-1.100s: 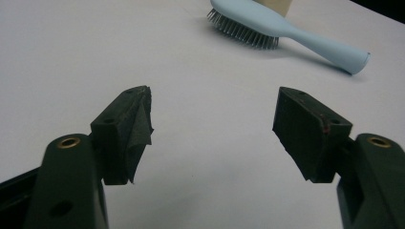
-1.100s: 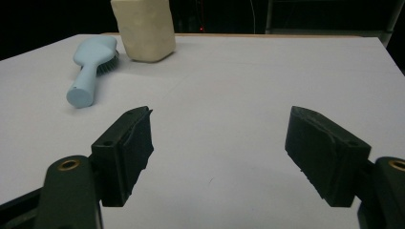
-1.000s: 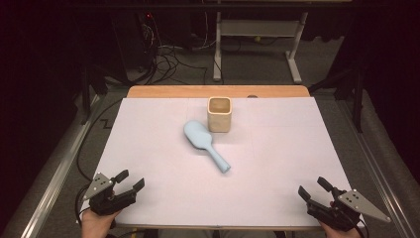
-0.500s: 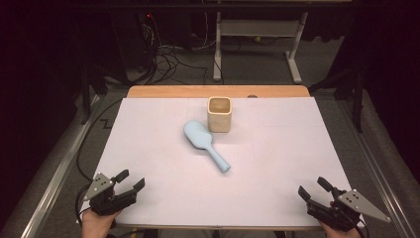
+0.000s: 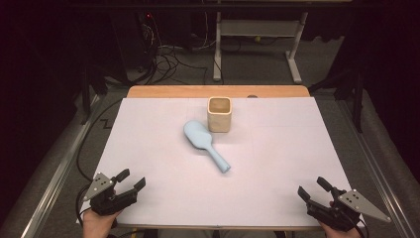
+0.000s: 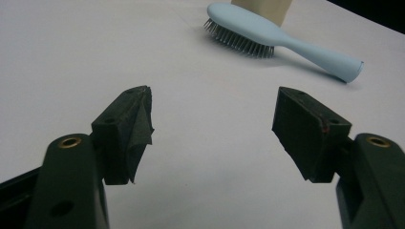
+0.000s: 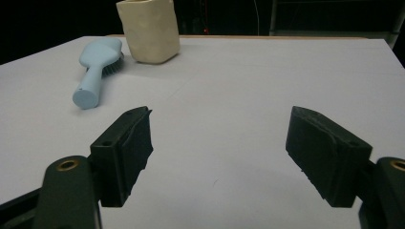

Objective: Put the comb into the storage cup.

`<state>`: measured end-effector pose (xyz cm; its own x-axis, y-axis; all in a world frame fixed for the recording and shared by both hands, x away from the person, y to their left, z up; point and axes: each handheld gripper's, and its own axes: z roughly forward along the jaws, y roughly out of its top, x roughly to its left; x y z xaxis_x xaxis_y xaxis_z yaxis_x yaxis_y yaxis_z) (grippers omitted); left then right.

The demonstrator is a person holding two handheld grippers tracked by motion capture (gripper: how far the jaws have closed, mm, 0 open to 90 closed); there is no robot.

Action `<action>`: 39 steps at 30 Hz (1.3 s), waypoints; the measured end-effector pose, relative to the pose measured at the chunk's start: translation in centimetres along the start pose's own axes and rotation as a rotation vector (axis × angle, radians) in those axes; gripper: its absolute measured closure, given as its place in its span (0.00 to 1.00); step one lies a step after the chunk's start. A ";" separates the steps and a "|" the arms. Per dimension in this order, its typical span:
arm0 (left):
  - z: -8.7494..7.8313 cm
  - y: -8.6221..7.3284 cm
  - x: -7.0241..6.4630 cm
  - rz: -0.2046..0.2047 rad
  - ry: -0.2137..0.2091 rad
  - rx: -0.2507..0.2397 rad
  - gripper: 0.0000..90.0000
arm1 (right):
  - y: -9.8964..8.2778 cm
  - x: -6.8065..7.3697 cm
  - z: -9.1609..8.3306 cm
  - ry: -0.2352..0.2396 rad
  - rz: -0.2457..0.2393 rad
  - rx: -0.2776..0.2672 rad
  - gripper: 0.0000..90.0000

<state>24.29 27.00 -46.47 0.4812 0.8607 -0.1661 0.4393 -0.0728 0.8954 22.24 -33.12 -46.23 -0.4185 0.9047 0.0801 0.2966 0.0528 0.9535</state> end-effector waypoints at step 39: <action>1.3 1.6 -1.4 0.026 -0.032 -0.005 0.34 | -0.1 0.0 0.0 0.016 0.001 0.001 0.27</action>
<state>25.34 24.98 -45.34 0.5163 0.8421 -0.1560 0.4225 -0.0919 0.9017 22.23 -33.10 -46.30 -0.4316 0.8980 0.0853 0.2975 0.0524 0.9533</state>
